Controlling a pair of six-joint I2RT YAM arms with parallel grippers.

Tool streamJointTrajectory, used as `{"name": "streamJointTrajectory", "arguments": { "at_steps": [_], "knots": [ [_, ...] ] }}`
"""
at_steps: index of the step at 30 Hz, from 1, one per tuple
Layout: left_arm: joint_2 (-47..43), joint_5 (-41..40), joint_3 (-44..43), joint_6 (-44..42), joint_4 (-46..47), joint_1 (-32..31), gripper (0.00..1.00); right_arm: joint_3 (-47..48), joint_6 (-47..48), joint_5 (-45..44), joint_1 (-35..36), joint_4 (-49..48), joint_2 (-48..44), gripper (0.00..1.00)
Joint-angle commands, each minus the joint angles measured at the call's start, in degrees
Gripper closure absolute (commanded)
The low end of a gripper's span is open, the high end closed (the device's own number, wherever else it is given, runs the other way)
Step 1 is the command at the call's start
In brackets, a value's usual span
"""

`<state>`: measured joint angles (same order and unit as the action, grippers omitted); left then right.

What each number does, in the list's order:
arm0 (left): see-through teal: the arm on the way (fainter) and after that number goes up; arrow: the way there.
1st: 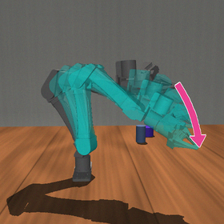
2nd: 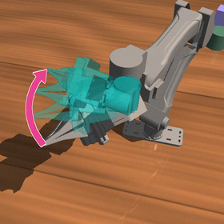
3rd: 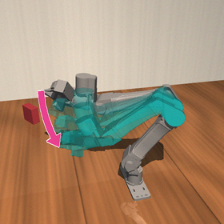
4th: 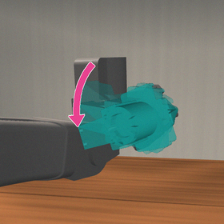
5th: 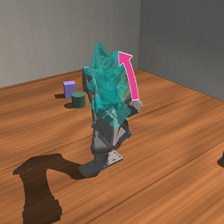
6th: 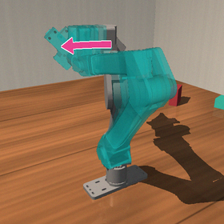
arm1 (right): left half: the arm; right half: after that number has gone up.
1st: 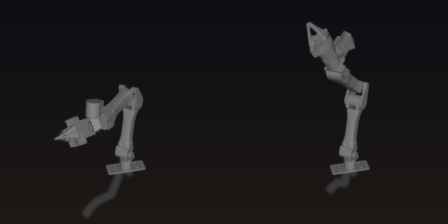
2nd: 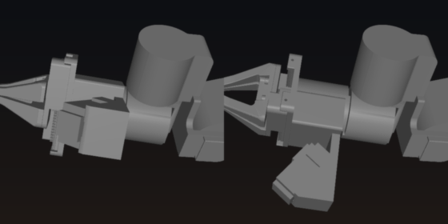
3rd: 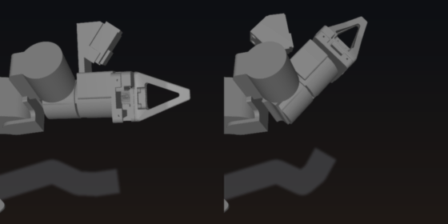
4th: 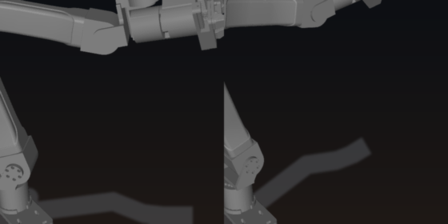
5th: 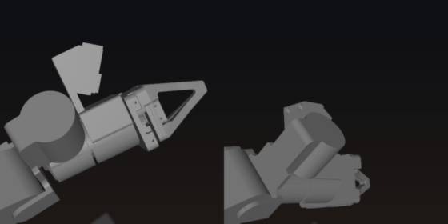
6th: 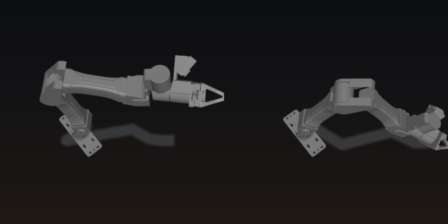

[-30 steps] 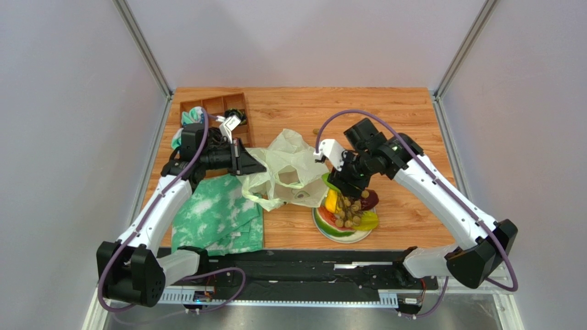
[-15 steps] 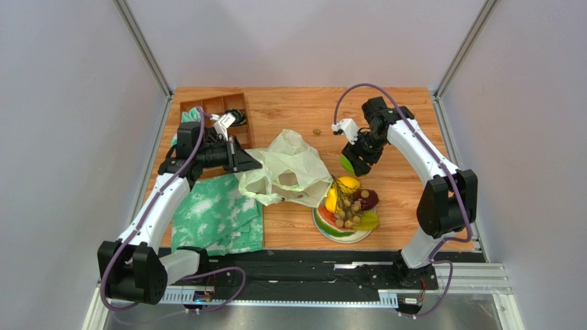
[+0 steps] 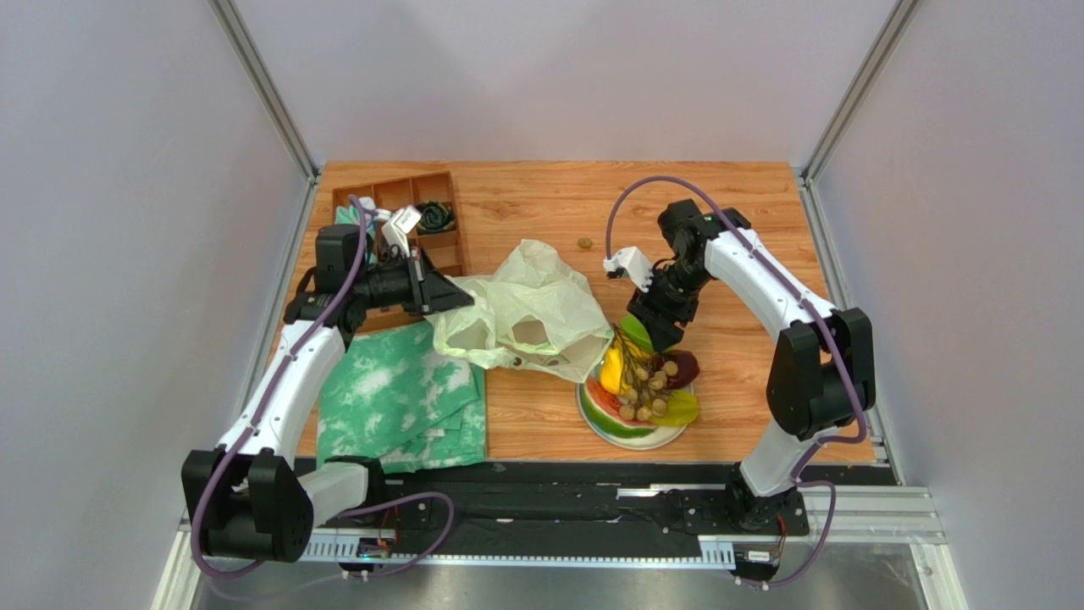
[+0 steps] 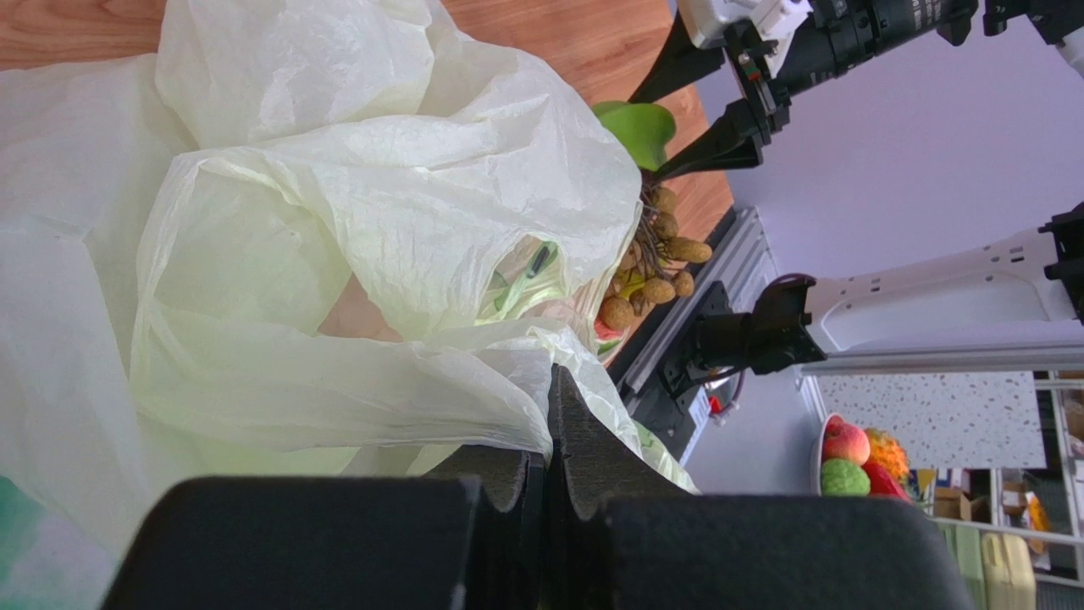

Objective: Take the fake fruits out of the plastic bag

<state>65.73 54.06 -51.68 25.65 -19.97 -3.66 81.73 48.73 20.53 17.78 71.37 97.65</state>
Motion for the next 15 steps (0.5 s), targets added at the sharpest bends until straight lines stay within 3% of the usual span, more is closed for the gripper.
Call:
{"name": "streamJointTrajectory", "arguments": {
  "at_steps": [1,15],
  "knots": [
    [-0.9,0.7,-0.3,0.3,1.9,0.4,1.00,-1.0,1.7,1.9,0.9,1.0,-2.7,0.59],
    [-1.4,0.6,0.4,0.4,2.6,0.4,1.00,-1.3,2.9,4.6,2.3,6.8,-4.3,0.55]
  ]
}}
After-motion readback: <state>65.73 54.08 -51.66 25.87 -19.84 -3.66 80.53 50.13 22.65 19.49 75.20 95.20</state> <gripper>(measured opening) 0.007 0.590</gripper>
